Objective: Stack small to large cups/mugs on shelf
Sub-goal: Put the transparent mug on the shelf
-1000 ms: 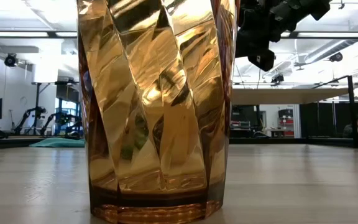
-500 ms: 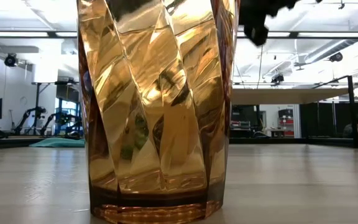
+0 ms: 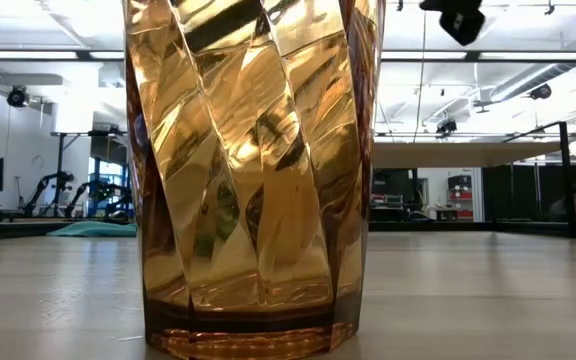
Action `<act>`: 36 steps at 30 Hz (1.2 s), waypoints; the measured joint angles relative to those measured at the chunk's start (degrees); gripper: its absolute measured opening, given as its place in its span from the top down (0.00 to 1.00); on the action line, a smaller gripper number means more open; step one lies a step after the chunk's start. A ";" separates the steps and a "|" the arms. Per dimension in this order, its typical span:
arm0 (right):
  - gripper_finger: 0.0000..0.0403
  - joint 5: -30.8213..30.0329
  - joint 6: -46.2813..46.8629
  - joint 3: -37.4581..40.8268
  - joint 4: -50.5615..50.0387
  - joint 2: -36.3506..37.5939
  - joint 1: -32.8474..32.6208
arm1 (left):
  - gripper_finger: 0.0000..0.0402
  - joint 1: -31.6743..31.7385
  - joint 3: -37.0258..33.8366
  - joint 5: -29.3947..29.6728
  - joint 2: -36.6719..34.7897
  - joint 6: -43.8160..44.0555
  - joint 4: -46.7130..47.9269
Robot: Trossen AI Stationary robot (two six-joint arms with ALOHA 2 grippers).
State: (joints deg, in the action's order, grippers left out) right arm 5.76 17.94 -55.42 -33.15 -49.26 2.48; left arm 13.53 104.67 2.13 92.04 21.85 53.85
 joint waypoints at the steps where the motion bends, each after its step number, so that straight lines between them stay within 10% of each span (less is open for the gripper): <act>1: 0.80 0.00 0.08 0.15 -0.63 0.67 0.00 | 1.00 0.53 1.73 -0.87 1.36 -0.20 0.14; 14: 0.80 0.00 0.19 1.64 -7.83 4.46 0.00 | 1.00 6.91 24.51 -5.41 16.36 -4.31 5.90; 36: 0.80 0.02 -4.99 1.66 -10.35 4.96 0.04 | 1.00 13.34 22.57 -9.41 20.38 -10.84 7.58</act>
State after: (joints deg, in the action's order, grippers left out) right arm 5.78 12.95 -53.76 -43.51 -44.29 2.52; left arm 26.87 127.24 -7.28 112.43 11.02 61.44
